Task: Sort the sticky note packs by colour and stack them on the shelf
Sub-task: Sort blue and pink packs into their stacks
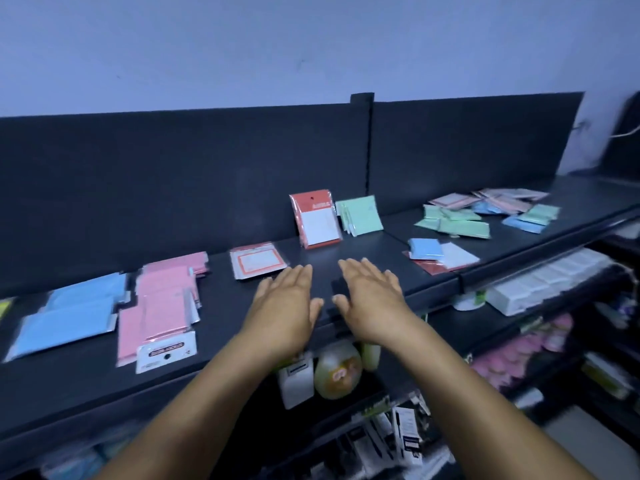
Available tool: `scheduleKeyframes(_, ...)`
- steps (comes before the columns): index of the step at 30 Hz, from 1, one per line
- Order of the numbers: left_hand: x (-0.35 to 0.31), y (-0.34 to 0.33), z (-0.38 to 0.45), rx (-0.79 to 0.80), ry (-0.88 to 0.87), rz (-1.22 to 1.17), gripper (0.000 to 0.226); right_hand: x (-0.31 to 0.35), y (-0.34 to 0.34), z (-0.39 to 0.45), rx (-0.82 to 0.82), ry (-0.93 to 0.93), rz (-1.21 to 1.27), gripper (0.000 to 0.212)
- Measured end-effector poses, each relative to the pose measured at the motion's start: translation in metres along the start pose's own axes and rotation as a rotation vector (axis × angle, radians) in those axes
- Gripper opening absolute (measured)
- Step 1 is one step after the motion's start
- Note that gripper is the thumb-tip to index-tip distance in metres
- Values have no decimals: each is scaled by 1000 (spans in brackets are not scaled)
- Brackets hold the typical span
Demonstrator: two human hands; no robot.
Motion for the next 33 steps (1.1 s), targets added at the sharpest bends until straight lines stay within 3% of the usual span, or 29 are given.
scheduleKeyframes(15, -175, -78, 85, 43, -109, -35, 60, -196, 61, 23, -45, -120, -38, 61)
scheduleKeyframes(28, -179, -143, 169, 165, -37, 52, 51, -237, 24, 80, 35, -162, -39, 54)
scheduleKeyframes(33, -174, -154, 190, 112, 6, -4, 58, -246, 8, 100, 61, -193, -70, 29)
Point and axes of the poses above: each hand's wrist, its own z-axis towards the middle knuckle, its own y-axis out of the back of the hand, x = y × z, the point moved 10 cm from there along z, towards the middle knuckle, and after that the axes turned 15 degrees about -x, right-handed, at the moved point
